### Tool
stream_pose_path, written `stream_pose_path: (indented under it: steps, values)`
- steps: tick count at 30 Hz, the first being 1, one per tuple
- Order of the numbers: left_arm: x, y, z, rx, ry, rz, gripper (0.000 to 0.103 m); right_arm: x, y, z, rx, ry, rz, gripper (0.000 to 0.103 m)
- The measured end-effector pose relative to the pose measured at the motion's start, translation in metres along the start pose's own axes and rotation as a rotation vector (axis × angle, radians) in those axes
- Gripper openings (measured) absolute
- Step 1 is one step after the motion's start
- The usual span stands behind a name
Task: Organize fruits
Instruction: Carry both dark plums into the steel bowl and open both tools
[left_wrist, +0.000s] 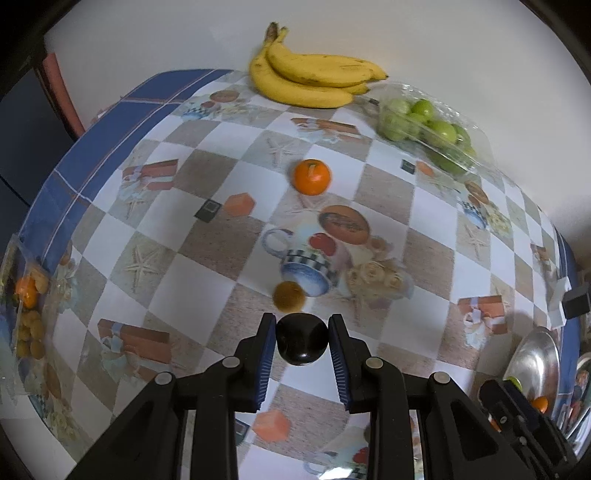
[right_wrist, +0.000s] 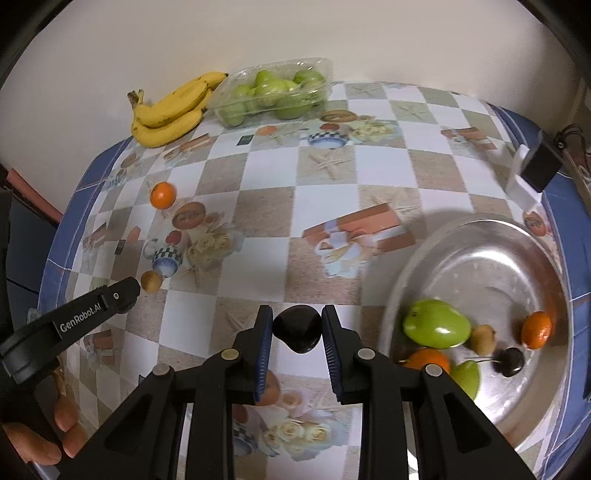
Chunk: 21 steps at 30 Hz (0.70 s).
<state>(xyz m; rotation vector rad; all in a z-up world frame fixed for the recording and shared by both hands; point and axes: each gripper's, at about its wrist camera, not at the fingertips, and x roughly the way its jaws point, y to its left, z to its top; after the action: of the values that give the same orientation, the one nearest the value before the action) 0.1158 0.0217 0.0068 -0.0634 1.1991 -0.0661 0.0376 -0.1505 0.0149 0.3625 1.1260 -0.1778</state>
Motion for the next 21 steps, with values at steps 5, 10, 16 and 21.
stream_pose_path:
  steps: [5, 10, 16, 21]
  values:
    - [-0.007, -0.022, -0.006, 0.028, -0.015, 0.004, 0.031, -0.013, -0.024, 0.003, 0.027, -0.025, -0.01, 0.028]
    - [-0.014, -0.055, -0.015, 0.083, -0.033, 0.0, 0.031, -0.025, -0.055, 0.003, 0.072, -0.036, -0.033, 0.028]
    - [-0.022, -0.094, -0.027, 0.153, -0.05, -0.018, 0.031, -0.042, -0.09, 0.001, 0.129, -0.066, -0.049, 0.028]
    - [-0.028, -0.127, -0.038, 0.221, -0.062, -0.034, 0.031, -0.053, -0.119, -0.002, 0.168, -0.084, -0.076, 0.028]
